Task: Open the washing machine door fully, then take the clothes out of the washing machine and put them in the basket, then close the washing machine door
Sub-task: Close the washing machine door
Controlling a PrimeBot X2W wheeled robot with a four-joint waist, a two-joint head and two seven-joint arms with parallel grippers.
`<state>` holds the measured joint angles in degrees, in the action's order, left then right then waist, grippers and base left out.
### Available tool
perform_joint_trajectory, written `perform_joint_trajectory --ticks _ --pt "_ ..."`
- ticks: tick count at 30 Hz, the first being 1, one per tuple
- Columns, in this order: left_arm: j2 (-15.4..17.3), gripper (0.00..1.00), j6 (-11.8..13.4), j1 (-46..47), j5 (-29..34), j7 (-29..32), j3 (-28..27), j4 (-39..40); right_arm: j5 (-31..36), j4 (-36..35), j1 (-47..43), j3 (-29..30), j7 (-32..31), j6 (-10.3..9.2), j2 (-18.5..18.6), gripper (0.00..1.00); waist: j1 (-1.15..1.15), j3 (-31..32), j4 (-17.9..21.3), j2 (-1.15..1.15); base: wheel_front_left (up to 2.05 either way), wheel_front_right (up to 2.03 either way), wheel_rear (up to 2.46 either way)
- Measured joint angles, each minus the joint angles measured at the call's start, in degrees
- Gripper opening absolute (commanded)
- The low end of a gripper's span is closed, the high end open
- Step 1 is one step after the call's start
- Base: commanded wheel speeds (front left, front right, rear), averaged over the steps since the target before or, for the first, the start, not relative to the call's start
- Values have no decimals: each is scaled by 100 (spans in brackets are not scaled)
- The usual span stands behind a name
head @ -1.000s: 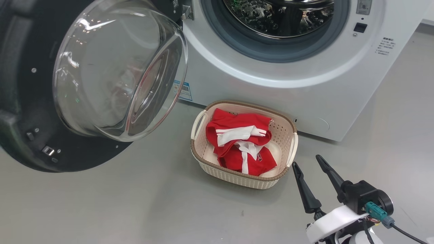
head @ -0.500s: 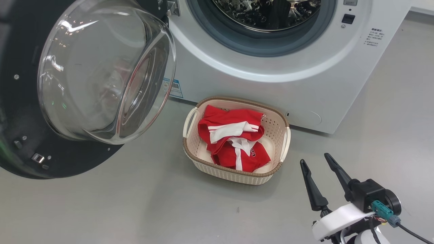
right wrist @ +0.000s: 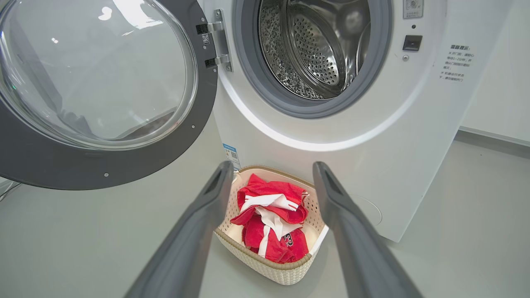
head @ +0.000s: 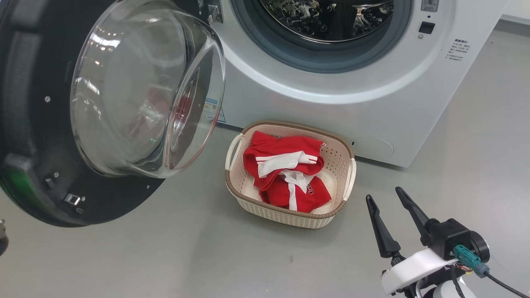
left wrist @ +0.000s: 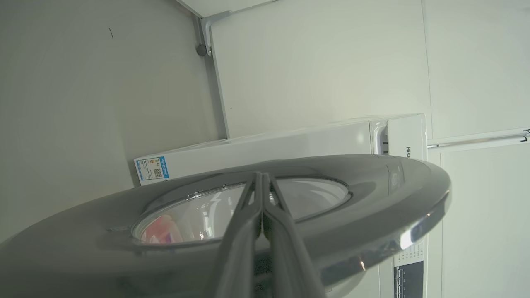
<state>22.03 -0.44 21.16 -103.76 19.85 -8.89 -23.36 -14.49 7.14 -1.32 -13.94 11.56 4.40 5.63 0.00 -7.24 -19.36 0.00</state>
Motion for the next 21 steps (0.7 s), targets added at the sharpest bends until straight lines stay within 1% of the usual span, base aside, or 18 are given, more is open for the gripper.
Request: perform_joint_trajectory --ticks 3,8,12,16,21 --pt "-5 0 -120 -15 -196 242 5 13 0 -16 -1 -8 0 -1 0 100 0 -10 -6 0 0 0 0" --pt "-5 0 -298 -93 -288 587 78 85 -1 -16 -1 -7 1 -8 -2 100 0 -2 -1 0 0 0 0" --pt "-11 0 -390 -136 -313 911 227 208 -1 -21 -1 -4 2 -33 -3 100 0 8 -2 0 0 0 0" --pt "-4 0 -400 -197 -344 1176 385 321 -2 -24 -1 -2 9 -45 -8 100 0 13 6 0 0 0 0" --pt "-1 0 -499 -356 -505 1418 363 454 -10 -21 4 -36 11 -44 -18 100 0 25 87 0 0 0 0"
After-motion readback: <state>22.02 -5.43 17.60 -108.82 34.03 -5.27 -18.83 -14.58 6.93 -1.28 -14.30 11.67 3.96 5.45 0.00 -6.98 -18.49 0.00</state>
